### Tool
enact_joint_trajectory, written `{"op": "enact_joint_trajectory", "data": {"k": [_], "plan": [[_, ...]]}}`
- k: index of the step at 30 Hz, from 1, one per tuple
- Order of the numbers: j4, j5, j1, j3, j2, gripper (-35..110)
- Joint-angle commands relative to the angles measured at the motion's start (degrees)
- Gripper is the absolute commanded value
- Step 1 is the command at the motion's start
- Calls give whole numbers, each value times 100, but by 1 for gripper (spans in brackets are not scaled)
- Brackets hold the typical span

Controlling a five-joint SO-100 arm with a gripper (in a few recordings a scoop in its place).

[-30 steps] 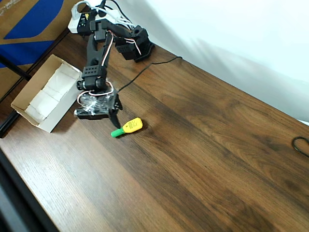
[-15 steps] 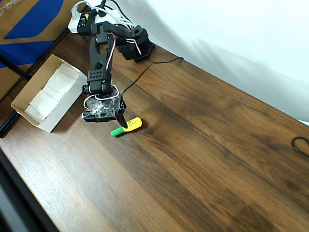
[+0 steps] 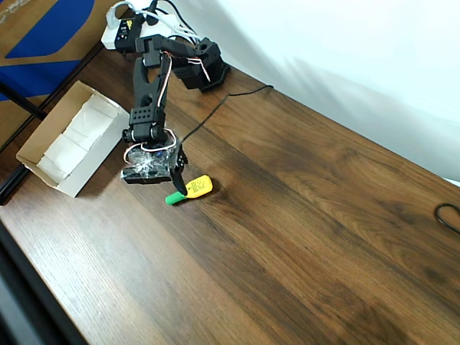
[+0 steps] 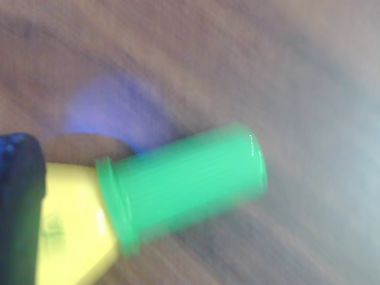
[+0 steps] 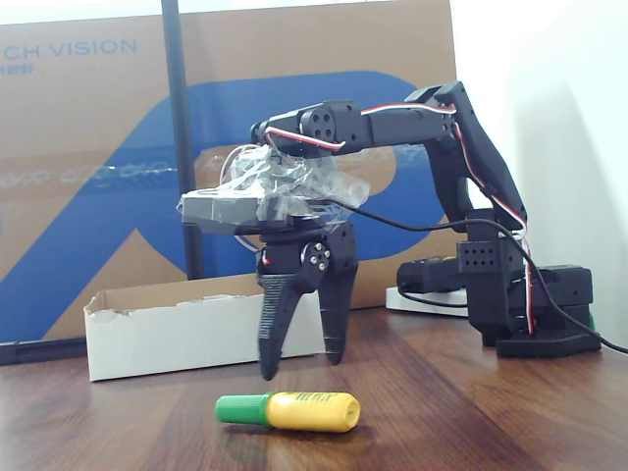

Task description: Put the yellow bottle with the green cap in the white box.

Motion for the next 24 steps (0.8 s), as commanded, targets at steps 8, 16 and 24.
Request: {"op": "enact_joint_trajectory", "data": {"k": [8, 16, 24], "plan": [[132, -105, 70, -1099, -536, 37], [308, -62, 26, -1415, -861, 36], [466, -141, -70, -1266, -1002, 35]]}}
